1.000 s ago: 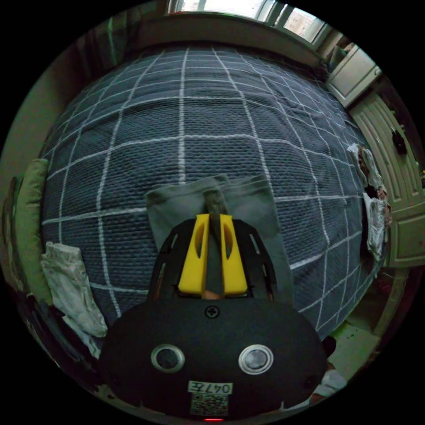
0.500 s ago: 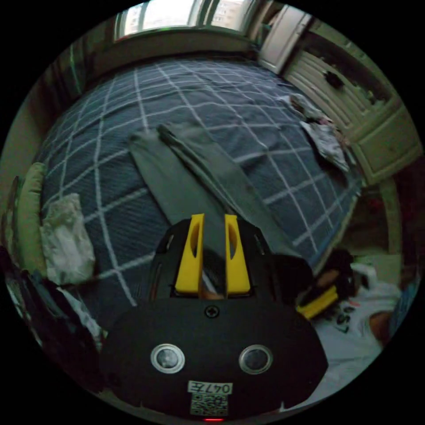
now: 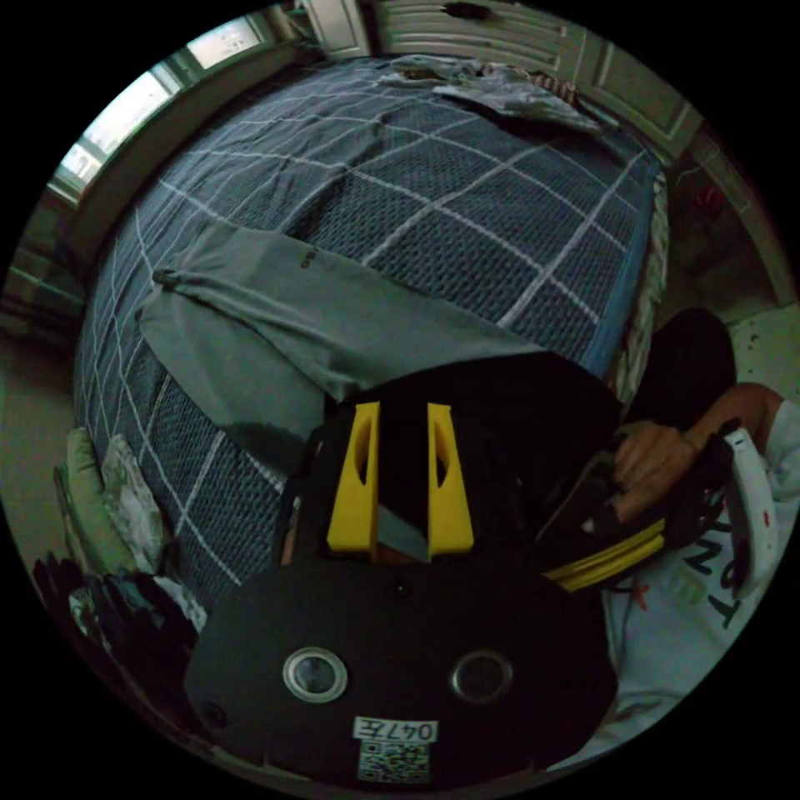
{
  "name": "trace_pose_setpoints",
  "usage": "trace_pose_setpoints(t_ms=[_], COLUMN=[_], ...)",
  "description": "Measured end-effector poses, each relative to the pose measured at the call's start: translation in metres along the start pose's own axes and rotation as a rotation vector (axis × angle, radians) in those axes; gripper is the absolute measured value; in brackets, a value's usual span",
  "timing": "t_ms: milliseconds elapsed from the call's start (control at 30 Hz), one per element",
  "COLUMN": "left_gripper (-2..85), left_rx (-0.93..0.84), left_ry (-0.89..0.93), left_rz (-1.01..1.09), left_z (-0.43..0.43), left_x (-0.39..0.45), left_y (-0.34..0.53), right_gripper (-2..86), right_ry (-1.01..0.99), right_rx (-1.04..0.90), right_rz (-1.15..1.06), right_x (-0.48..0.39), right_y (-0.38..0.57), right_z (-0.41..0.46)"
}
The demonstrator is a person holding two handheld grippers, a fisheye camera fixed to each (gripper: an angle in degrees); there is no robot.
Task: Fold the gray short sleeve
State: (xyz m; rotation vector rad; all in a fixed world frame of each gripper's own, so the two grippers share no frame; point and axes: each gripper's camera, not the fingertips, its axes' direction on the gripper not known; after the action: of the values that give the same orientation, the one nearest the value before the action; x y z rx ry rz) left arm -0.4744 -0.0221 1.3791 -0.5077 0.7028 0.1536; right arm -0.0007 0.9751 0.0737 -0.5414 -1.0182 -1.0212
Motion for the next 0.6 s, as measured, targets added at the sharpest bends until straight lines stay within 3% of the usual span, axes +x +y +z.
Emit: trace_pose_setpoints(t_ms=[167, 300, 467, 600], left_gripper=[0.1, -0.7, -0.9, -1.0], left_rx=[0.018, 0.082, 0.201, 0.232], left_ry=[-0.034, -0.030, 0.116, 0.127], left_rz=[0.014, -0.043, -0.173, -0.198], left_z=[0.002, -0.012, -0.029, -0.029], left_x=[0.018, 0.014, -0.011, -0.018], left_y=[0.043, 0.073, 0.119, 0.146], right_gripper=[1.2, 0.6, 3.6, 5.0], right_ry=[-0.011, 0.001, 0.058, 0.106], right_rx=[-0.002, -0.007, 0.008, -0.076], right_rz=[0.045, 0.074, 0.148, 0.089], right_x=[-0.018, -0.029, -0.037, -0.061], right_y=[-0.011, -0.018, -0.019, -0.024], right_z=[0.003, 0.002, -0.004, -0.001])
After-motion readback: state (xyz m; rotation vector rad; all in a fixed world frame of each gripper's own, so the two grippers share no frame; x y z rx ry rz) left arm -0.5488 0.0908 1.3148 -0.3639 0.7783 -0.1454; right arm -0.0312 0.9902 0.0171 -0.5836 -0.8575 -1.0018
